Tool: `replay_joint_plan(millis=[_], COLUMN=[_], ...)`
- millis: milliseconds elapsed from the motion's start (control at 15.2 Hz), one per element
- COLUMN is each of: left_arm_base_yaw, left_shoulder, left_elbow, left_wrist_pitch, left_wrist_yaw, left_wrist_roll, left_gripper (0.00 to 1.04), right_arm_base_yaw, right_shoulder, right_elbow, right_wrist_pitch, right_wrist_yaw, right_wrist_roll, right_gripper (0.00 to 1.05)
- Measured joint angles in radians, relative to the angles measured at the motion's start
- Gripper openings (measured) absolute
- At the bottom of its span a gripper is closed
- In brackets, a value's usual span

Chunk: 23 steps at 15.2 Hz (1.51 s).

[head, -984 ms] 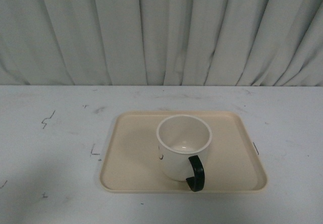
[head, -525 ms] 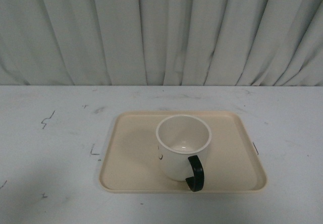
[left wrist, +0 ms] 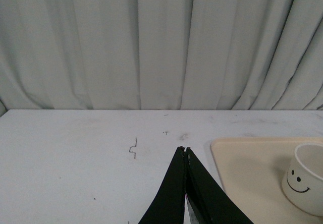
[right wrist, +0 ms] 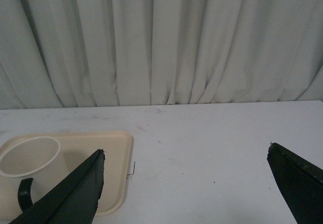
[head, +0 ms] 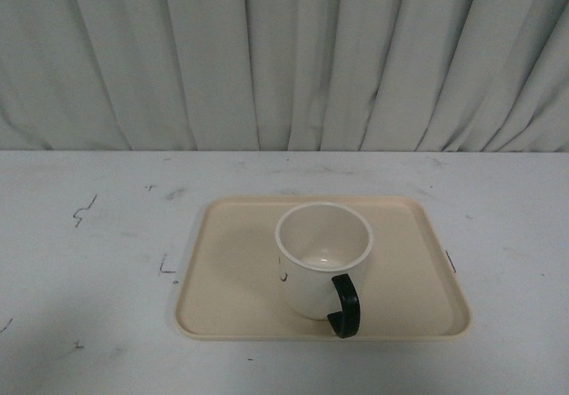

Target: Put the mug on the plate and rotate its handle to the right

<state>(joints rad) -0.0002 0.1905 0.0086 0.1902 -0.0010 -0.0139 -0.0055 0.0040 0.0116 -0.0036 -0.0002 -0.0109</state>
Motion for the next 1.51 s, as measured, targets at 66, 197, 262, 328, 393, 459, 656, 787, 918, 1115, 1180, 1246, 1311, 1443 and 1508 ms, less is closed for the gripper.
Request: replay_joint_plan(millis=[66,197,262,328,393,459,656,787,918,1115,1180,1246,1311,1443,1508], left_arm_base_yaw=[0.0,0.0,0.0,0.0,0.0,0.0,0.0,0.0,0.0,0.0,0.0,0.0,0.0,0.0,0.0], left_shoulder=[-0.015,-0.152,-0.185,-0.182,-0.182,-0.182,-0.182,-0.182,-0.182,-0.182,-0.182,-0.182,-0.182,-0.182,-0.182], left_elbow=[0.0,0.0,0.0,0.007,0.0,0.0,0.0,0.0,0.0,0.0,0.0,0.0,0.0,0.0,0.0], left_wrist_pitch=[-0.011,-0.203,-0.188,-0.181,-0.198,-0.198,-0.193,-0.192,-0.194,-0.193,-0.194,-0.193,-0.194,-0.194,-0.193], left_wrist_yaw=[0.0,0.002,0.0,-0.001,0.002,0.001,0.0,0.002,0.001,0.001,0.001,0.001,0.001,0.001,0.001], left_wrist_roll=[0.0,0.0,0.0,0.0,0.0,0.0,0.0,0.0,0.0,0.003,0.003,0.003,0.003,0.003,0.003], left_gripper=[0.02,0.02,0.02,0.02,0.02,0.08,0.44,0.7,0.98,0.98,0.98,0.98,0.98,0.98,0.98], right_arm_base_yaw=[0.0,0.0,0.0,0.0,0.0,0.0,0.0,-0.082,0.02,0.158,0.205,0.241,0.27,0.301,0.309], right_shoulder=[0.0,0.0,0.0,0.0,0.0,0.0,0.0,0.327,0.701,1.161,1.282,1.379,1.494,1.707,1.809], right_elbow=[0.0,0.0,0.0,0.0,0.0,0.0,0.0,0.137,0.284,0.525,0.632,0.732,0.86,1.074,1.176], right_wrist_pitch=[0.0,0.0,0.0,0.0,0.001,0.0,-0.001,-0.16,0.042,0.059,-0.003,-0.059,-0.156,-0.307,-0.378], right_wrist_yaw=[0.0,0.0,0.0,0.0,0.0,0.0,-0.001,-0.326,-0.383,-0.236,-0.204,-0.198,-0.199,-0.159,-0.148], right_wrist_roll=[0.0,0.0,0.0,0.0,0.0,0.0,0.0,-0.187,-0.401,-0.496,-0.473,-0.427,-0.338,-0.169,-0.078], right_gripper=[0.98,0.98,0.98,0.98,0.98,0.98,0.98,0.98,0.98,0.98,0.98,0.98,0.98,0.98,0.98])
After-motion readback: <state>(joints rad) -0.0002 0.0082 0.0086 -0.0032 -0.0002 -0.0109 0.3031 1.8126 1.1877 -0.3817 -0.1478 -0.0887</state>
